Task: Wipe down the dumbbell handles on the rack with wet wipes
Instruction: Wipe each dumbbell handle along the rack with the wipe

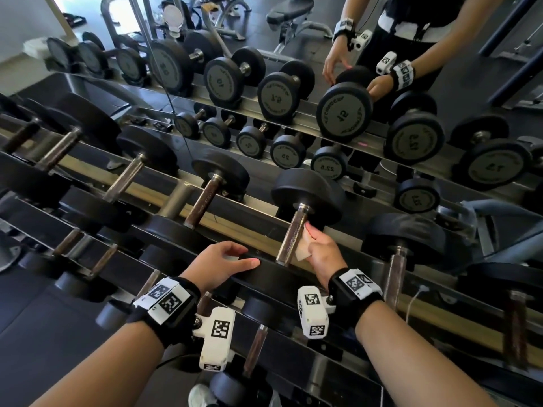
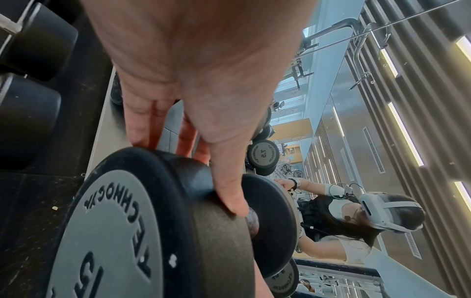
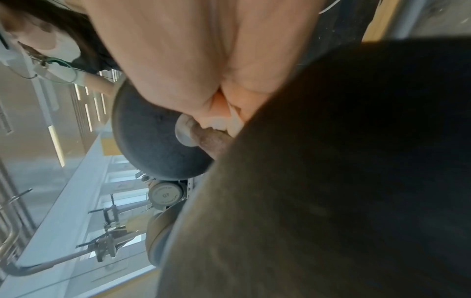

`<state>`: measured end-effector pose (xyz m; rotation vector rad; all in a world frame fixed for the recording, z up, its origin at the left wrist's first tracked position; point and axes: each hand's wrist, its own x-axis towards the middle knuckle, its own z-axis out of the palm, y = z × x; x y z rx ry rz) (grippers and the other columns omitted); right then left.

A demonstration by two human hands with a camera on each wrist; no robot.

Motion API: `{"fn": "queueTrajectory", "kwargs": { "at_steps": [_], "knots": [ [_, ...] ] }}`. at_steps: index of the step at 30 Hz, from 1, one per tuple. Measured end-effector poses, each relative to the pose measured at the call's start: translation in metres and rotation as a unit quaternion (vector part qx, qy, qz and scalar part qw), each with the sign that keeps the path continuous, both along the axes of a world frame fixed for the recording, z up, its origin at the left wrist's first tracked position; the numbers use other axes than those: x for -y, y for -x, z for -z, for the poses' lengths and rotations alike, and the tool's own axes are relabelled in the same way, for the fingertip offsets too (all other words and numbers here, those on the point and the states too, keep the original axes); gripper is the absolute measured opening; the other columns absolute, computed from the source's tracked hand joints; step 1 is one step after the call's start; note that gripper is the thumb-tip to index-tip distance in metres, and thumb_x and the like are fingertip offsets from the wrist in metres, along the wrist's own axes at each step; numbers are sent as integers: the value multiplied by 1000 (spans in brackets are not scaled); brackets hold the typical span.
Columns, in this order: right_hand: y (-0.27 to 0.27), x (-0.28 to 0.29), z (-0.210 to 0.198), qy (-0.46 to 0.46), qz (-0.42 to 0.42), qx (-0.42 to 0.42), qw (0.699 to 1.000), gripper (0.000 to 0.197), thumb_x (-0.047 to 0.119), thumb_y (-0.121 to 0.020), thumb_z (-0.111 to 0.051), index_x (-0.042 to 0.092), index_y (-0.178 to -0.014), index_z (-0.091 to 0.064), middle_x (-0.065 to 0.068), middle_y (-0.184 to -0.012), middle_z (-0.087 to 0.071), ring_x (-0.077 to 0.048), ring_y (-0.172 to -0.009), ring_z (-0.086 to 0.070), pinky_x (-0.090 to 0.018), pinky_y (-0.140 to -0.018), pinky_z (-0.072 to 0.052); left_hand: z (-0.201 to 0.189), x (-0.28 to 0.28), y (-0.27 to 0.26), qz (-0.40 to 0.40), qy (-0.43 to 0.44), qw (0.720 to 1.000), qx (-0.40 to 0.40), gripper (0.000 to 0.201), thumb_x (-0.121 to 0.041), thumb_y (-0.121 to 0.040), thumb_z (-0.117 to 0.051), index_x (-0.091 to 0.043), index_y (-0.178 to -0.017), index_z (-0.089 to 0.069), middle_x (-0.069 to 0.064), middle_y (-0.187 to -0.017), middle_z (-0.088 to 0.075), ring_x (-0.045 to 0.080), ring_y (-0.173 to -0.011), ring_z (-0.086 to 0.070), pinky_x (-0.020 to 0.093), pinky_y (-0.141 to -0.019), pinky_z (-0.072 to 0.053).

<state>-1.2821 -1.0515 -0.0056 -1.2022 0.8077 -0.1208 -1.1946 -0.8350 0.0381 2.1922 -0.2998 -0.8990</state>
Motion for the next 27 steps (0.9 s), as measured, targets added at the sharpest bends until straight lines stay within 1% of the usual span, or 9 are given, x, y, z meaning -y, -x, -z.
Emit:
{"fn": "queueTrajectory", "kwargs": {
  "at_steps": [2, 5, 7, 10, 12, 15, 19, 21, 27],
  "knots": [
    [15, 0, 1, 32, -49, 0, 998, 52, -4, -93, -40, 18, -138, -54, 2, -124, -63, -3, -102, -63, -17, -87, -49, 1, 0, -1, 5, -1, 1000, 3, 51, -51, -74, -78, -29, -118, -64, -8, -111, -65, 11, -103, -61, 37, -100, -50],
    [33, 8, -3, 15, -108, -1, 994, 46, 0, -87, -47, 16, -126, -65, -5, -124, -68, -16, -109, -66, -28, -91, -53, 2, 0, -1, 8, 1, 1000, 3, 51, -51, -73, -79, -29, -116, -64, -8, -109, -65, 12, -102, -62, 36, -97, -51],
    [34, 16, -8, -40, -62, 8, 997, 55, -14, -84, -34, 11, -119, -67, -13, -120, -68, -24, -104, -69, -29, -79, -58, 3, 0, -1, 3, 5, 1000, 7, 49, -50, -72, -80, -28, -113, -65, -7, -107, -66, 13, -102, -63, 34, -95, -51],
    [22, 23, -11, -81, 17, 4, 997, 63, -23, -82, -23, 4, -128, -58, -16, -115, -65, -26, -93, -67, -27, -62, -58, 5, 0, -2, -1, 9, 1000, 9, 48, -50, -72, -81, -28, -112, -66, -7, -106, -67, 13, -99, -63, 32, -92, -51],
    [11, 16, -5, -85, 1, -3, 996, 60, -23, -83, -25, 2, -126, -58, -12, -105, -69, -23, -87, -68, -28, -65, -58, 5, -1, -2, -1, 10, 1000, 12, 48, -51, -72, -80, -28, -112, -66, -8, -105, -67, 11, -99, -63, 30, -91, -51],
    [3, 4, 9, -48, -30, -18, 998, 35, -11, -92, -45, 1, -121, -63, -4, -88, -76, -17, -77, -71, -27, -67, -56, 5, -1, 1, -2, 15, 1000, 15, 49, -50, -74, -78, -28, -116, -65, -11, -106, -66, 7, -99, -61, 27, -91, -48],
    [8, -3, 14, 47, -51, -21, 997, 32, 4, -100, -48, 6, -129, -59, -14, -120, -67, -26, -109, -65, -43, -101, -49, 3, -1, 4, -7, 24, 999, 22, 47, -48, -77, -77, -28, -117, -64, -15, -103, -64, 0, -96, -58, 18, -80, -43],
    [18, -3, 13, 91, -85, -28, 992, 34, 4, -100, -46, 4, -133, -57, -14, -127, -64, -27, -119, -60, -45, -109, -42, 2, 0, 6, -8, 27, 999, 21, 46, -46, -78, -77, -28, -118, -63, -16, -103, -63, -1, -95, -57, 17, -79, -42],
    [22, 12, -1, 68, -159, -77, 982, 30, 3, -101, -44, 4, -126, -60, -17, -120, -66, -31, -112, -63, -44, -103, -46, 1, 0, 7, -15, 28, 999, 14, 45, -46, -78, -77, -29, -117, -63, -16, -103, -62, -1, -95, -57, 15, -75, -42]
  ]
}}
